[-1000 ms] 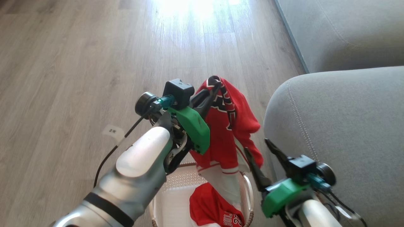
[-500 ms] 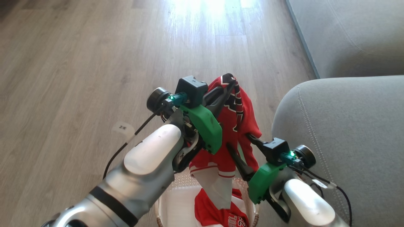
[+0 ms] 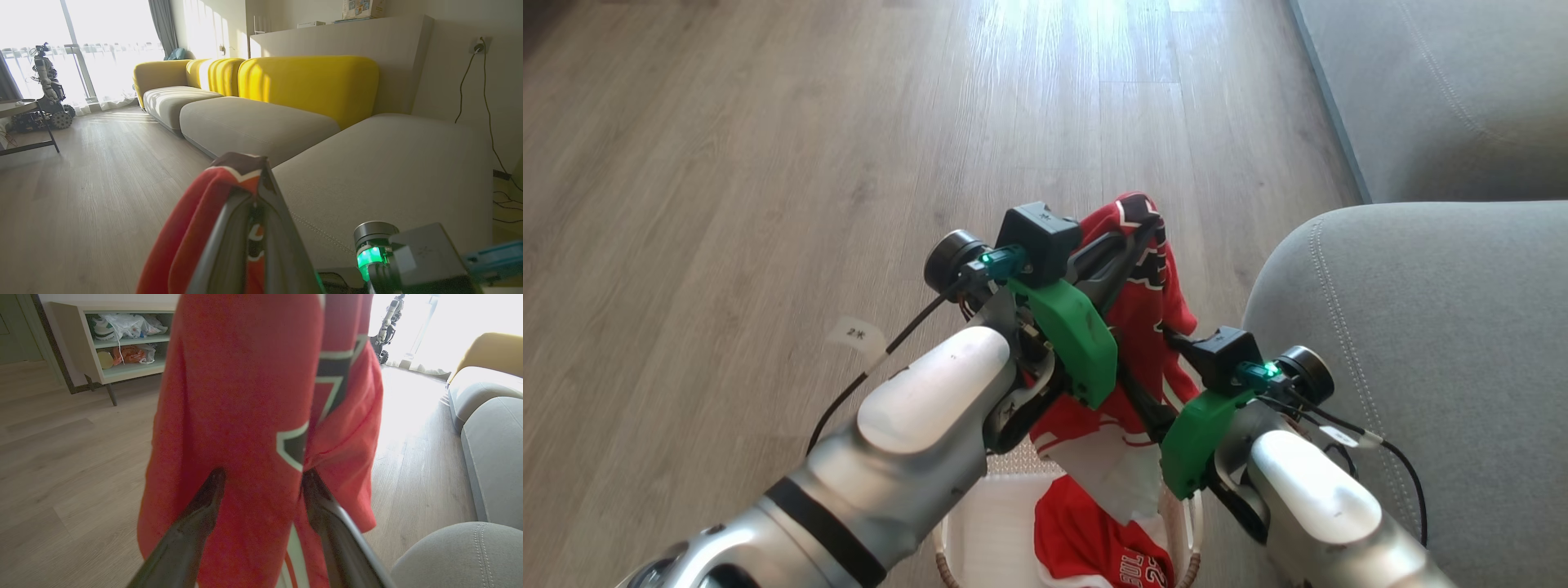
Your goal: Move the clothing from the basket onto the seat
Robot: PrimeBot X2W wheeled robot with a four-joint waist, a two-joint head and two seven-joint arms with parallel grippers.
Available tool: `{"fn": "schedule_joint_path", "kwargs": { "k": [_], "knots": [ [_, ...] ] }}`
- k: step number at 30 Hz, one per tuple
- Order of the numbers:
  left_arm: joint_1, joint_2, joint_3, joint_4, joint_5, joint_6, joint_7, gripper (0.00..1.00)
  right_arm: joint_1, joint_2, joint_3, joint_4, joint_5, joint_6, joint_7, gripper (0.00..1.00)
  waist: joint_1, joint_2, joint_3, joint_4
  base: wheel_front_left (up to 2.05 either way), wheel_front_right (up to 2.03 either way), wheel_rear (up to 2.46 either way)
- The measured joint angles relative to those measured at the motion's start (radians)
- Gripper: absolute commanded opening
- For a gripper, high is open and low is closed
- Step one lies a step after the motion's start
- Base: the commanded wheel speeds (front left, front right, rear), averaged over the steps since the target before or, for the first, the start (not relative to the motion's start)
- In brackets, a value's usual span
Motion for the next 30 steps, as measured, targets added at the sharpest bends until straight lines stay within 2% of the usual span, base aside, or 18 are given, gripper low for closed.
{"fn": "schedule_joint_path", "kwargs": {
  "k": [1, 2, 7, 12, 13, 15, 16, 19, 30],
  "knots": [
    [-0.001, 0.000, -0.004, -0.001, -0.004, 0.002, 0.000, 0.00, -0.006, 0.000, 0.007, 0.008, 0.000, 0.000, 0.000, 0.34, 0.0000, 0.0000, 0.001, 0.002, 0.00, 0.00, 0.00],
    [-0.003, 0.000, -0.007, -0.002, -0.010, 0.002, -0.006, 0.00, -0.011, -0.001, 0.012, 0.012, 0.000, 0.000, 0.000, 0.00, 0.0000, 0.0000, 0.003, 0.003, 0.00, 0.00, 0.00],
    [-0.018, 0.000, -0.013, 0.010, -0.027, 0.009, -0.018, 0.00, -0.024, -0.001, 0.023, 0.018, 0.000, 0.000, 0.000, 0.00, 0.0000, 0.0000, 0.010, 0.004, 0.00, 0.00, 0.00],
    [-0.018, 0.000, -0.011, 0.058, -0.043, 0.012, -0.046, 0.00, -0.029, -0.001, -0.008, 0.018, -0.011, 0.000, 0.000, 0.00, 0.0000, 0.0000, 0.013, -0.013, 0.00, 0.00, 0.00],
    [-0.018, 0.000, -0.007, 0.065, -0.049, 0.011, -0.057, 0.38, -0.029, -0.001, -0.018, 0.018, -0.016, 0.000, 0.000, 0.00, 0.0000, 0.0000, 0.014, -0.018, 0.00, 0.00, 0.00],
    [-0.017, 0.000, -0.006, 0.080, -0.054, 0.010, -0.072, 0.91, -0.029, -0.001, -0.032, 0.017, -0.027, 0.000, 0.000, 0.00, 0.0000, 0.0000, 0.017, -0.027, 0.00, 0.00, 0.00],
    [-0.017, 0.000, -0.006, 0.089, -0.054, 0.009, -0.079, 1.00, -0.028, -0.001, -0.043, 0.017, -0.035, 0.000, 0.000, 0.00, 0.0000, 0.0000, 0.018, -0.032, 0.00, 0.00, 0.00],
    [-0.013, 0.001, -0.005, 0.127, -0.059, -0.008, -0.088, 1.00, -0.028, -0.001, -0.091, 0.016, -0.068, 0.000, 0.000, 0.00, 0.0000, 0.0000, 0.024, -0.054, 0.00, 0.00, 0.00],
    [0.039, 0.003, -0.007, 0.198, -0.079, -0.025, -0.132, 1.00, -0.028, -0.001, -0.279, -0.003, -0.193, 0.000, 0.000, 0.00, 0.0000, 0.0000, 0.029, -0.144, 0.00, 0.00, 0.00]
  ]
}}
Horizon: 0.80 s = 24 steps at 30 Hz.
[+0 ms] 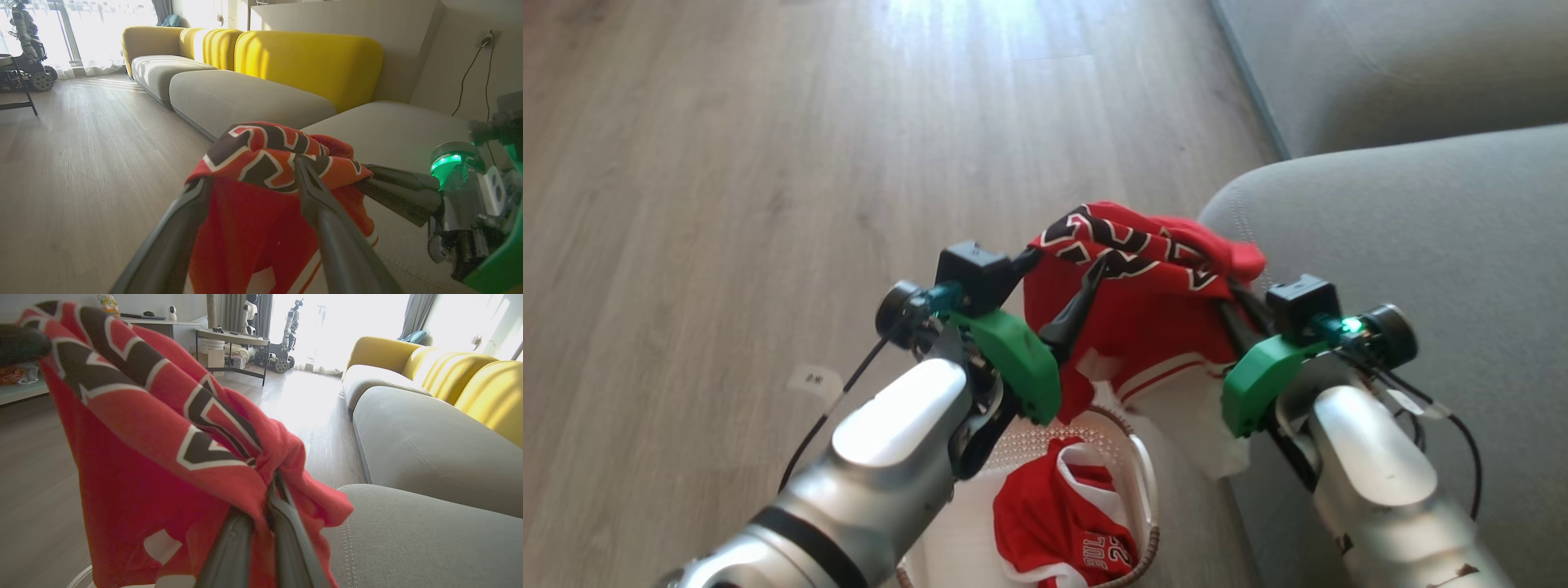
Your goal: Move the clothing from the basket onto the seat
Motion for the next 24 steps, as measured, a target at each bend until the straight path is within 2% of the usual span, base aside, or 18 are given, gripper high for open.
{"fn": "schedule_joint_path", "kwargs": {
  "k": [6, 11, 20, 24],
  "knots": [
    [0.034, 0.002, 0.001, 0.021, -0.010, 0.000, -0.029, 1.00, 0.001, -0.002, -0.131, -0.031, -0.087, 0.000, 0.000, 0.00, 0.0000, 0.0000, 0.005, -0.063, 0.00, 0.00, 0.00],
    [0.037, 0.002, 0.001, 0.026, -0.010, 0.000, -0.044, 1.00, 0.002, -0.013, -0.185, -0.054, -0.126, 0.000, 0.000, 0.00, 0.0000, 0.0000, 0.010, -0.105, 0.00, 0.00, 0.00],
    [0.087, 0.002, -0.004, 0.021, -0.010, 0.001, -0.061, 1.00, 0.059, -0.030, -0.232, -0.105, -0.162, 0.000, 0.000, 0.00, 0.0000, 0.0000, 0.019, -0.199, 0.00, 0.00, 0.00],
    [0.097, 0.001, -0.014, 0.001, -0.009, 0.007, -0.069, 1.00, 0.071, -0.029, -0.236, -0.137, -0.169, 0.000, 0.000, 0.00, 0.0000, 0.0000, 0.028, -0.263, 0.00, 0.00, 0.00]
  ]
}}
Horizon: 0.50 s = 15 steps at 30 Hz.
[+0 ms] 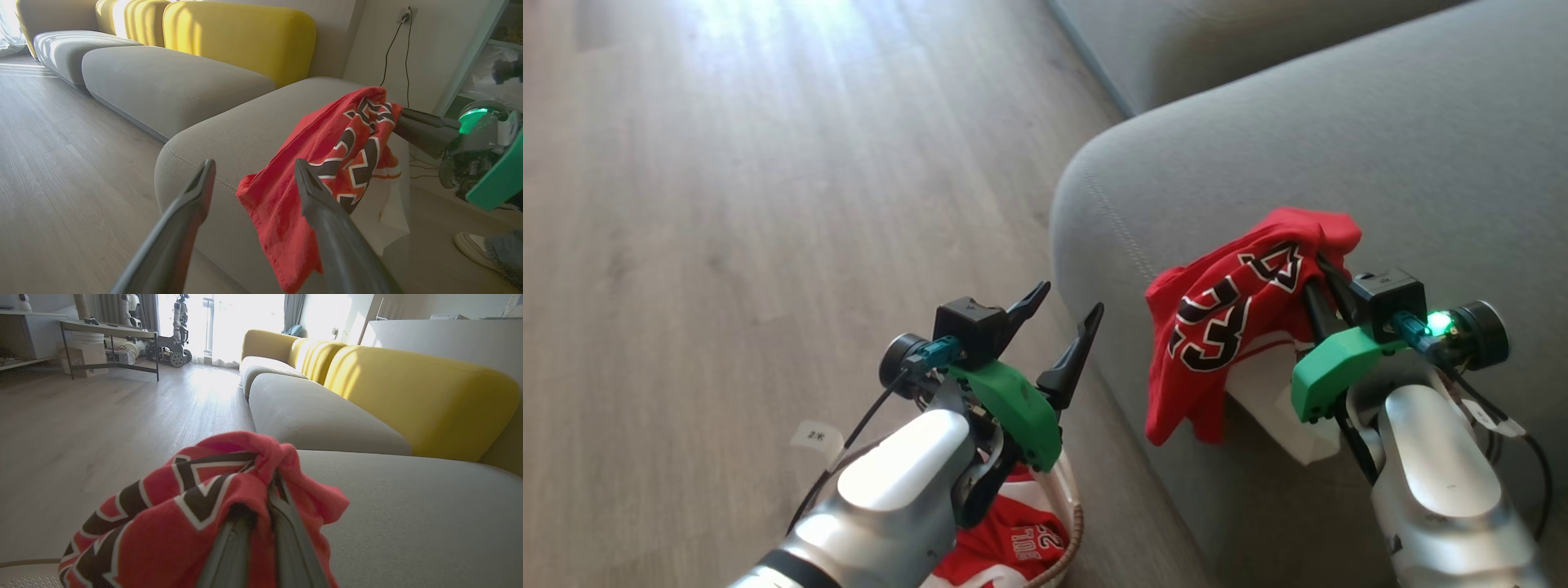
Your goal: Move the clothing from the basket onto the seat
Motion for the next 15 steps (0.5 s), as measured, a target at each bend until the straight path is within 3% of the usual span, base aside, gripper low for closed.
{"fn": "schedule_joint_path", "kwargs": {
  "k": [9, 15],
  "knots": [
    [0.006, 0.000, -0.008, -0.042, 0.015, 0.012, -0.009, 1.00, 0.008, 0.002, -0.002, -0.029, 0.000, 0.000, 0.000, 0.00, 0.0000, 0.0000, 0.033, -0.101, 0.00, 0.00, 0.00],
    [0.026, 0.000, -0.012, -0.068, 0.029, 0.021, -0.009, 1.00, 0.007, 0.007, -0.012, -0.032, 0.002, 0.000, 0.000, 0.00, 0.0000, 0.0000, 0.061, -0.117, 0.00, 0.00, 0.00]
  ]
}}
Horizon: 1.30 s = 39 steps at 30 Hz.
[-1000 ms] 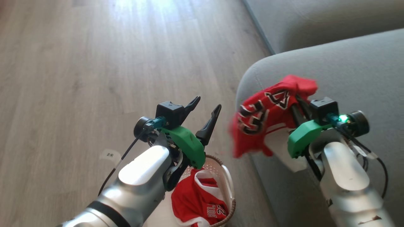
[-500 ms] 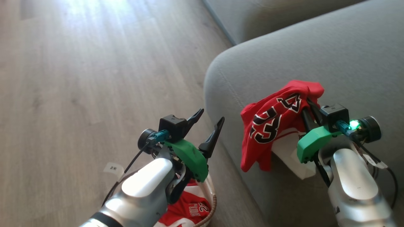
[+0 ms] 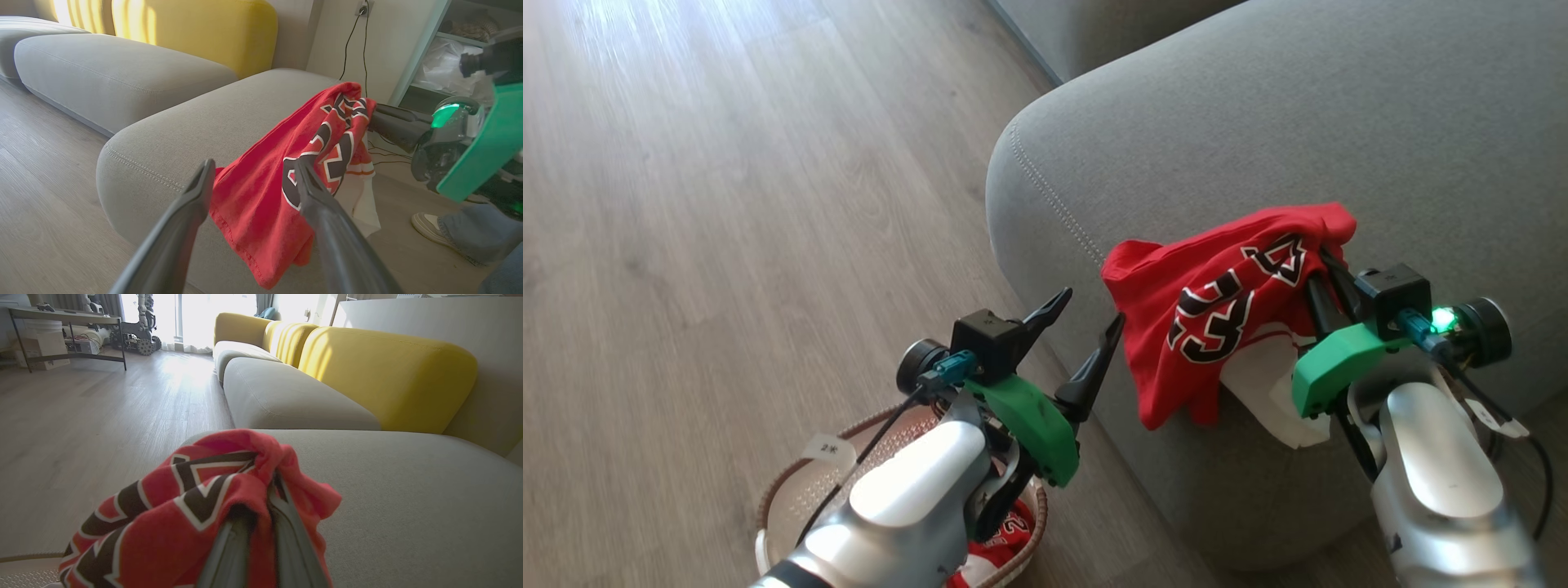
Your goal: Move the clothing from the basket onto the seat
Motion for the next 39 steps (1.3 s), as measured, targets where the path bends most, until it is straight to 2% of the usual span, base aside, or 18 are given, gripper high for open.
{"fn": "schedule_joint_path", "kwargs": {
  "k": [8, 19, 31, 39],
  "knots": [
    [0.000, 0.012, -0.011, -0.033, 0.028, 0.019, 0.000, 1.00, -0.110, -0.010, 0.002, 0.027, -0.001, 0.000, 0.000, 0.00, 0.0000, 0.0000, 0.037, 0.049, 0.00, 0.00, 0.00],
    [-0.038, 0.043, -0.035, -0.113, 0.083, 0.053, 0.001, 1.00, -0.410, -0.117, -0.050, 0.108, -0.003, 0.000, 0.000, 0.00, 0.0000, 0.0000, 0.152, 0.147, 0.00, 0.00, 0.00],
    [-0.143, 0.101, -0.053, -0.305, 0.156, 0.109, 0.042, 1.00, -0.704, -0.242, -0.230, 0.203, -0.094, 0.000, 0.019, 0.00, 0.0001, -0.0001, 0.361, 0.251, 0.00, 0.00, 0.00],
    [-0.195, 0.136, -0.050, -0.381, 0.177, 0.137, 0.066, 1.00, -0.745, -0.259, -0.384, 0.291, -0.183, 0.000, 0.019, 0.00, 0.0002, -0.0001, 0.499, 0.298, 0.00, 0.00, 0.00]
  ]
}}
